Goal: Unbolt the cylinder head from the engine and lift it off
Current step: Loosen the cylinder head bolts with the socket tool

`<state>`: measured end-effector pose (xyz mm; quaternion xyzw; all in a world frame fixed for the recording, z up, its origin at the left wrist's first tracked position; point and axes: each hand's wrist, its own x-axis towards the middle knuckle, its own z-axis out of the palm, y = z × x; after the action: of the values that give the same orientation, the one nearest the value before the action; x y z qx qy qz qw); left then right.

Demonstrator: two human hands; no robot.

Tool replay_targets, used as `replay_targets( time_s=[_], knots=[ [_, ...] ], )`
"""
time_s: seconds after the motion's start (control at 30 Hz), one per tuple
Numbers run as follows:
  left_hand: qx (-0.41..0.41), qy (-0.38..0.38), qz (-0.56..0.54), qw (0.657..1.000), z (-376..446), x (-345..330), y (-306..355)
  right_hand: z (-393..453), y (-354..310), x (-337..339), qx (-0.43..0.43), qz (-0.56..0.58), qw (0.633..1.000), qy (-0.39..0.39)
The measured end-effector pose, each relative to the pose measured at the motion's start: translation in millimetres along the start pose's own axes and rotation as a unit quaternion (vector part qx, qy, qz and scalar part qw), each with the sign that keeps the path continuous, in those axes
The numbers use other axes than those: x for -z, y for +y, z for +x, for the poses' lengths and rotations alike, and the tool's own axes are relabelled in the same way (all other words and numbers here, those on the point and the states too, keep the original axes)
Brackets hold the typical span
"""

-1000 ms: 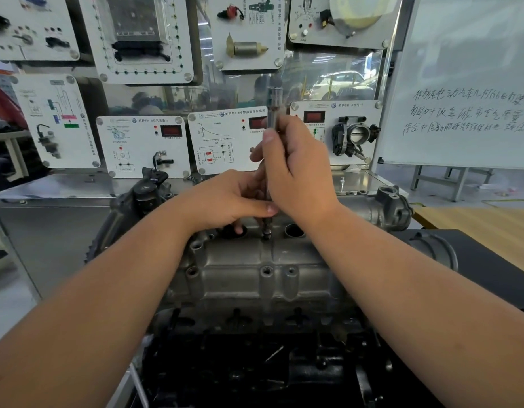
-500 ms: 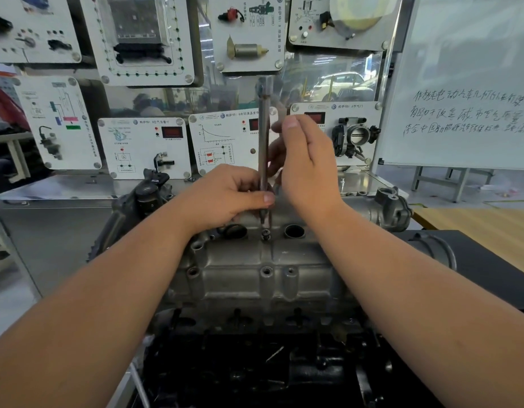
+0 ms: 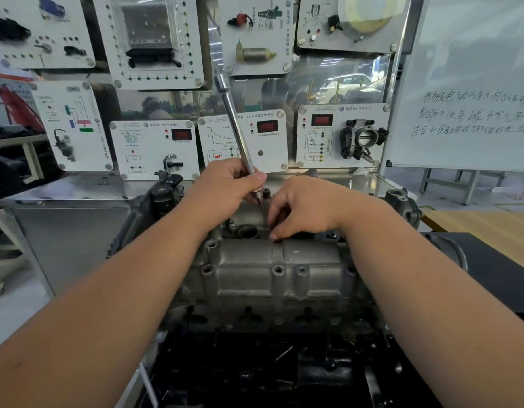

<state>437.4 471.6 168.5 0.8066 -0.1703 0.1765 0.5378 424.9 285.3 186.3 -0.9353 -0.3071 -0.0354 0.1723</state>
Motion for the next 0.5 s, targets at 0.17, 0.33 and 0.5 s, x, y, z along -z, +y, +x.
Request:
replay_targets(
  time_s=[0.17,0.33,0.5],
  knots=[
    [-0.006,-0.006,0.011,1.000,3.8,-0.9,-2.3,1.4,-2.2,-3.1,0.017,0.004,1.000,0.006],
    [-0.020,-0.016,-0.003,1.000,4.8,-1.6,-3.0,2.1,0.4,0.4,0.021,0.143,0.980,0.140],
    [-0.018,-0.035,0.015,0.999,7.8,3.5,-6.4,0.9,0.0,-0.1,-0.035,0.276,0.946,0.168]
  ],
)
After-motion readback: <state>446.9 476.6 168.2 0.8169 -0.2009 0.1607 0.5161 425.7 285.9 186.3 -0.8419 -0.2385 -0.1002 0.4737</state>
